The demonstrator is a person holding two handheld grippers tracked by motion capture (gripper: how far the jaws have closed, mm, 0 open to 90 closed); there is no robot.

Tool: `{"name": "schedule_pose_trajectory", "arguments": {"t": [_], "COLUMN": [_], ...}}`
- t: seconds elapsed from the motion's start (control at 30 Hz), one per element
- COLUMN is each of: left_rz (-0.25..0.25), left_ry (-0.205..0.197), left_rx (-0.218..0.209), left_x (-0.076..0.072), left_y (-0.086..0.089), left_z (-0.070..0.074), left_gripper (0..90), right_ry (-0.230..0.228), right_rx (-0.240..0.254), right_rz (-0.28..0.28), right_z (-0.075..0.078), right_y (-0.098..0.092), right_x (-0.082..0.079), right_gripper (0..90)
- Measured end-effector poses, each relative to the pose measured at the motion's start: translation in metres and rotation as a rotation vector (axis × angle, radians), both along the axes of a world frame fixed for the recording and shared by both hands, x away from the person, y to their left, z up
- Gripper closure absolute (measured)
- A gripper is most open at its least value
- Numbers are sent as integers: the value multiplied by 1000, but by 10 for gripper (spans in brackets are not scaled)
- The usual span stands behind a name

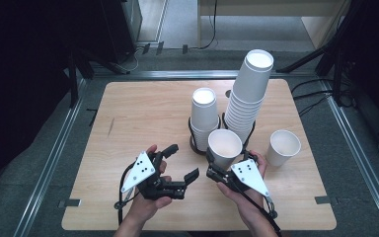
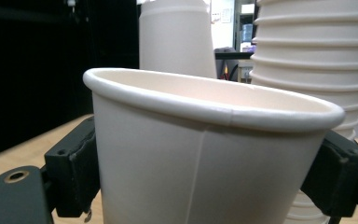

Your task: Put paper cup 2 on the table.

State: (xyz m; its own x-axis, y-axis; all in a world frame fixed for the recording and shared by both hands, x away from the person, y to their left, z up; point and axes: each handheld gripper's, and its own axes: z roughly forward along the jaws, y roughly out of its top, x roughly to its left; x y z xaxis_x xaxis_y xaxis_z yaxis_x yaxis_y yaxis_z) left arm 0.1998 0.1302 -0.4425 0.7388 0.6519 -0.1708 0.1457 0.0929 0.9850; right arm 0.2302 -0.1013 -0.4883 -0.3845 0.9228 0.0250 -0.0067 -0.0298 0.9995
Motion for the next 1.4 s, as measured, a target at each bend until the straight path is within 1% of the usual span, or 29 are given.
{"name": "schedule_pose_trajectory", "arguments": {"t": [0.07, 0.17, 0.23, 0.33, 0.4, 0.5, 0.7, 0.83, 0.87, 0.97, 1.13, 1.33, 1.4], "left_rz": [7, 16, 24, 37, 39, 42, 51, 59, 60, 62, 62, 69, 72], "left_ry": [1, 0, 2, 3, 9, 14, 27, 42, 44, 51, 63, 63, 64], "left_rx": [-5, -6, -3, 2, -2, -2, 5, 4, 5, 12, 22, 31, 27], "left_x": [1, 2, 2, 3, 4, 5, 7, 10, 11, 12, 13, 13, 13], "left_y": [2, 5, 7, 8, 10, 11, 14, 17, 17, 17, 16, 17, 17], "left_z": [0, 1, 1, 1, 1, 0, -2, -5, -5, -7, -9, -9, -9], "left_gripper": [69, 70, 75, 110, 110, 105, 93, 87, 85, 79, 72, 72, 72], "right_ry": [-3, -2, -1, -5, -8, 9, 49, 72, 82, 94, 108, 111, 103], "right_rx": [-33, -63, -62, -91, -102, -105, -204, -241, -246, -256, -253, -261, -275], "right_rz": [2, 27, 72, 131, 156, 183, 204, 222, 219, 215, 210, 213, 217], "right_z": [-6, -15, -20, -27, -30, -36, -51, -54, -54, -55, -55, -54, -55], "right_y": [2, 5, 7, 13, 18, 23, 28, 28, 28, 27, 25, 22, 21], "right_x": [2, 5, 6, 5, 6, 8, 14, 15, 15, 15, 16, 14, 12], "right_gripper": [131, 130, 130, 129, 129, 129, 127, 124, 123, 120, 115, 112, 110]}}
